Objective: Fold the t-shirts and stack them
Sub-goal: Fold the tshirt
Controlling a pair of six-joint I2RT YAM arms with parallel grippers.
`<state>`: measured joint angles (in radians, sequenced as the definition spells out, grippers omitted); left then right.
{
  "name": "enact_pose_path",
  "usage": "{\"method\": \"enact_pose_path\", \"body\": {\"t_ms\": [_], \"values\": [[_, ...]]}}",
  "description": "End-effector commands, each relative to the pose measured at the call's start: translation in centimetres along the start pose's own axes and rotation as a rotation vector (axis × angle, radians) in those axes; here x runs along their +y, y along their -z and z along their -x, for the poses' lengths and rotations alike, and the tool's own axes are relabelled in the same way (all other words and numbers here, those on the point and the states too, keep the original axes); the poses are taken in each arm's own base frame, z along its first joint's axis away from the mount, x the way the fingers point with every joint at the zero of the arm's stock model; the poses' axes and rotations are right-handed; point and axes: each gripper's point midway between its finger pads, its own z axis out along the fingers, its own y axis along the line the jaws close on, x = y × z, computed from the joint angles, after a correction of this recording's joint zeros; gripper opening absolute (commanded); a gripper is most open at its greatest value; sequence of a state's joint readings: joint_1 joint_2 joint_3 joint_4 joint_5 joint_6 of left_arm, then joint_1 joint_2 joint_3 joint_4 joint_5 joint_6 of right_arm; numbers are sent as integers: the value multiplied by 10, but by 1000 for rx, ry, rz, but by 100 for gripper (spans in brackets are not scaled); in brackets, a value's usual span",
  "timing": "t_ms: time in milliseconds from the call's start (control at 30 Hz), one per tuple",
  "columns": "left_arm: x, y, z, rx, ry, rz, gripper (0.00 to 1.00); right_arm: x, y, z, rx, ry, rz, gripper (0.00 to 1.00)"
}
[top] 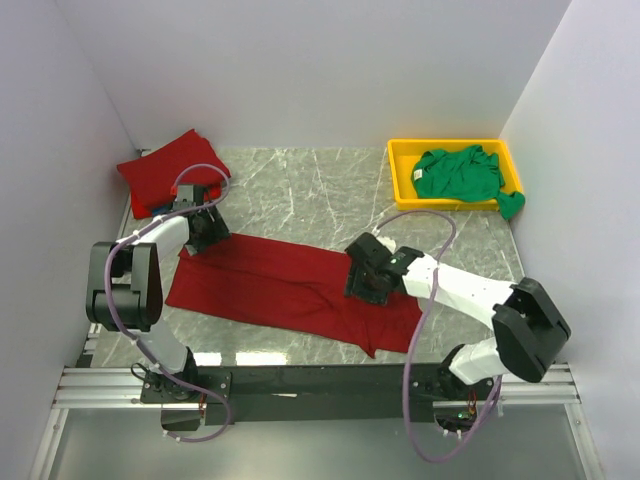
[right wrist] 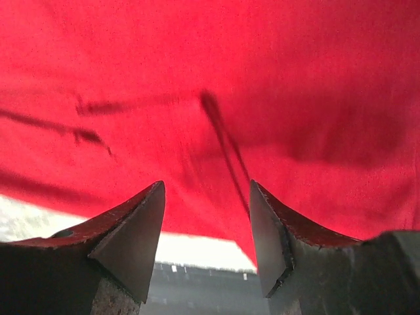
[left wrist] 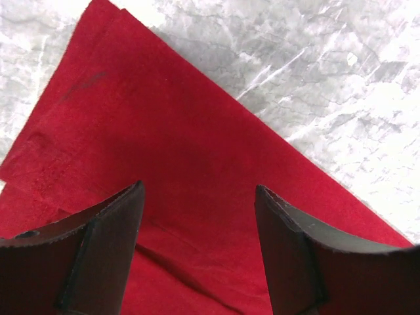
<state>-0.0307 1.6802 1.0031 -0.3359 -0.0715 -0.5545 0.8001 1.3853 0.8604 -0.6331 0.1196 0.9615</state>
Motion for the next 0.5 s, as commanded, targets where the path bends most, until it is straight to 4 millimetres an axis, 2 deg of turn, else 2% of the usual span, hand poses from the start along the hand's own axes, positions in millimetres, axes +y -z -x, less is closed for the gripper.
{"method": "enact_pose_path", "body": {"t_ms": [0,100,233,467], "values": [[-12,2,9,-27,17,-55,73,19,-6,37,-80,12,89,61],[-13,1,8,-22,16,-57,73,17,-16,43,-71,24,79,60],[-11,1,9,-24,14,-48,73,17,-31,41,-24,39,73,56],[-8,0,6,-23,9,-37,73,22,-39,33,16,50,93,48]]}}
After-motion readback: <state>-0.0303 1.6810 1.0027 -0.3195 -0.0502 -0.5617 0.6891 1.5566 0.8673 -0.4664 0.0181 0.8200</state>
